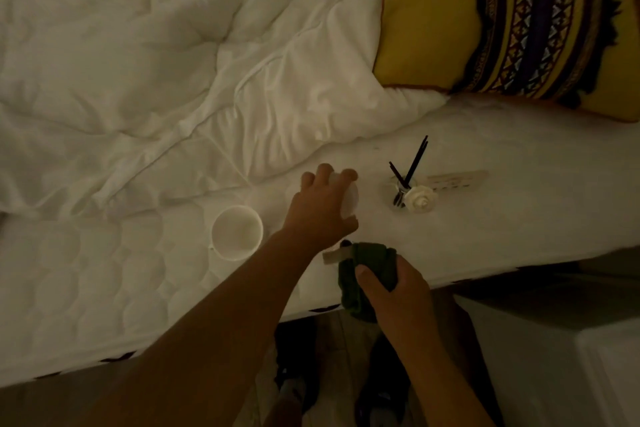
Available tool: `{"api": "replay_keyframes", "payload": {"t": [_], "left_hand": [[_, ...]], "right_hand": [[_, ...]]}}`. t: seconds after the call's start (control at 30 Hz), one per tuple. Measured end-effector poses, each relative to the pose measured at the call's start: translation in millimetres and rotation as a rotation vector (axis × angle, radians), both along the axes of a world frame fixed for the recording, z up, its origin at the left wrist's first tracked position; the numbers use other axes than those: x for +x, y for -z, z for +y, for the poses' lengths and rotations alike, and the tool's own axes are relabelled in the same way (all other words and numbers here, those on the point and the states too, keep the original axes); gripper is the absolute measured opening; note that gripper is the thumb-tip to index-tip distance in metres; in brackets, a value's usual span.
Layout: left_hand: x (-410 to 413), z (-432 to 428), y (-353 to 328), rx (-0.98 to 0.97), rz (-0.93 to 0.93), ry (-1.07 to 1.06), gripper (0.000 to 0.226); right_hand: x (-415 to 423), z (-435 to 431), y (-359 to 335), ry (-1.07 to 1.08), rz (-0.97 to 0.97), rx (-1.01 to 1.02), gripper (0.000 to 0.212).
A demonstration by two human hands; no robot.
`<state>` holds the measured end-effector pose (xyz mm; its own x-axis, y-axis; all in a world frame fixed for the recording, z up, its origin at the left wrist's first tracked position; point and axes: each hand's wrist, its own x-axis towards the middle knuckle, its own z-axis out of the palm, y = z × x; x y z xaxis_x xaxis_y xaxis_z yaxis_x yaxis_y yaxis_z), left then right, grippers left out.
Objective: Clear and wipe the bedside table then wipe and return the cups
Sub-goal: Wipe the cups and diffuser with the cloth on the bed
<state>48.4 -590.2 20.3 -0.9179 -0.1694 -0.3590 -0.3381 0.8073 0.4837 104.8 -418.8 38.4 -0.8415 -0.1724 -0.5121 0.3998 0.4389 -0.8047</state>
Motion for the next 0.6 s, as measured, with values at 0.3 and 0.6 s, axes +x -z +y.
{"api": "replay_keyframes", "payload": {"t": [0.3, 0.6], "left_hand": [[41.6, 17.2, -35.7, 0.597, -0.108, -0.486, 0.026], [75.2, 17.5, -58.0, 1.251, -0.256, -0.808, 0.026]], "right_hand": [[-9.9, -11.2, -16.9, -0.094, 0.234, -0.091, 0.055], [-34.1, -16.4, -32.7, 0.197, -0.311, -0.642, 0.033]]}}
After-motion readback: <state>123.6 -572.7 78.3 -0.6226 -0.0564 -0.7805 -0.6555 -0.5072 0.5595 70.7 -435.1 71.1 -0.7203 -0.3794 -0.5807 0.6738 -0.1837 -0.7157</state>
